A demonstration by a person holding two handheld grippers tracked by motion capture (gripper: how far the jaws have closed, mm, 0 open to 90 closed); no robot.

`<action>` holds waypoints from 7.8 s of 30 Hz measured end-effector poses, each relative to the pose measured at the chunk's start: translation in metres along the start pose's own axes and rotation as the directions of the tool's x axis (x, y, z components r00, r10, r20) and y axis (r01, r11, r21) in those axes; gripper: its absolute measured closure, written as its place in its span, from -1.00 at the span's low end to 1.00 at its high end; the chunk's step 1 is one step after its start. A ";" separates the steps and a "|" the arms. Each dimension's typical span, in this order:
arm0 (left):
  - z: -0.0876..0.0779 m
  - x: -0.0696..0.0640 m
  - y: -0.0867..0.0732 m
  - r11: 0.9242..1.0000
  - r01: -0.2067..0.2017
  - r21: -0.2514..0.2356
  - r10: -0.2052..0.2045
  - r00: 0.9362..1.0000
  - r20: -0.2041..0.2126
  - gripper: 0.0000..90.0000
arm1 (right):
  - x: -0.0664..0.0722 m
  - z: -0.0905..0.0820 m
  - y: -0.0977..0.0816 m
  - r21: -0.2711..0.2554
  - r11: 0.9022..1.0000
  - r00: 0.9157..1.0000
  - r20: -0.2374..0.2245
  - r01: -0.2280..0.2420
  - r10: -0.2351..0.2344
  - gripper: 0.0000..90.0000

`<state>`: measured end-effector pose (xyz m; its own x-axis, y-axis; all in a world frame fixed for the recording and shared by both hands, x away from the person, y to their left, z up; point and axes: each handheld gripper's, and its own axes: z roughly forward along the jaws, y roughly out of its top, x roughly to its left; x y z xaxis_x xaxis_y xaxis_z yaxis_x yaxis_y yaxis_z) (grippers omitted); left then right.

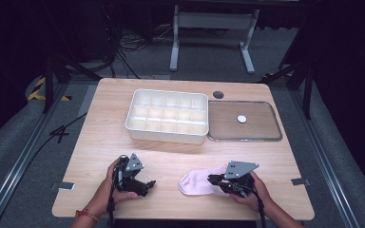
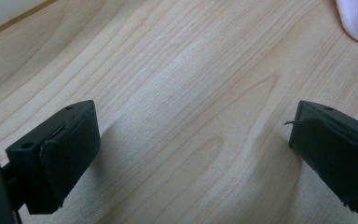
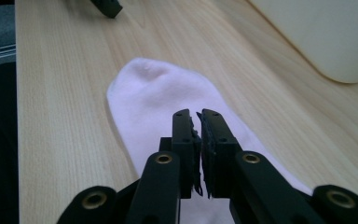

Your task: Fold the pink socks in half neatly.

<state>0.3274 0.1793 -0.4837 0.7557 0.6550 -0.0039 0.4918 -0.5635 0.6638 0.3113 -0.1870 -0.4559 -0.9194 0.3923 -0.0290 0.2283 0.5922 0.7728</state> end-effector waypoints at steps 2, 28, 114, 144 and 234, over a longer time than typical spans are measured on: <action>0.000 0.000 0.000 1.000 0.000 -0.002 0.000 1.000 0.004 -0.96 | 0.003 0.006 0.001 0.010 1.000 1.000 -0.009 0.012 -0.012 0.88; 0.013 -0.038 0.043 0.992 0.037 -0.123 -0.012 0.981 0.195 -0.28 | 0.005 0.023 -0.007 0.063 0.998 1.000 -0.012 -0.004 0.005 0.98; 0.028 -0.072 0.067 0.985 -0.050 -0.165 0.077 0.984 0.158 0.79 | -0.032 -0.010 0.000 0.058 0.998 0.995 0.100 0.002 -0.008 0.87; 0.035 -0.068 0.081 0.986 -0.071 -0.148 0.092 0.986 0.140 0.77 | -0.046 0.005 -0.015 0.116 0.990 0.994 0.082 -0.077 0.067 0.56; 0.048 -0.102 0.135 0.972 -0.135 -0.192 0.167 0.972 0.163 0.43 | -0.057 0.000 -0.023 0.121 0.985 0.991 0.077 -0.122 0.113 0.82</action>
<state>0.3376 0.0129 -0.4297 0.8873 0.4610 -0.0147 0.2931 -0.5390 0.7897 0.3581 -0.2231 -0.4720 -0.8603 0.5097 0.0101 0.3758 0.6206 0.6883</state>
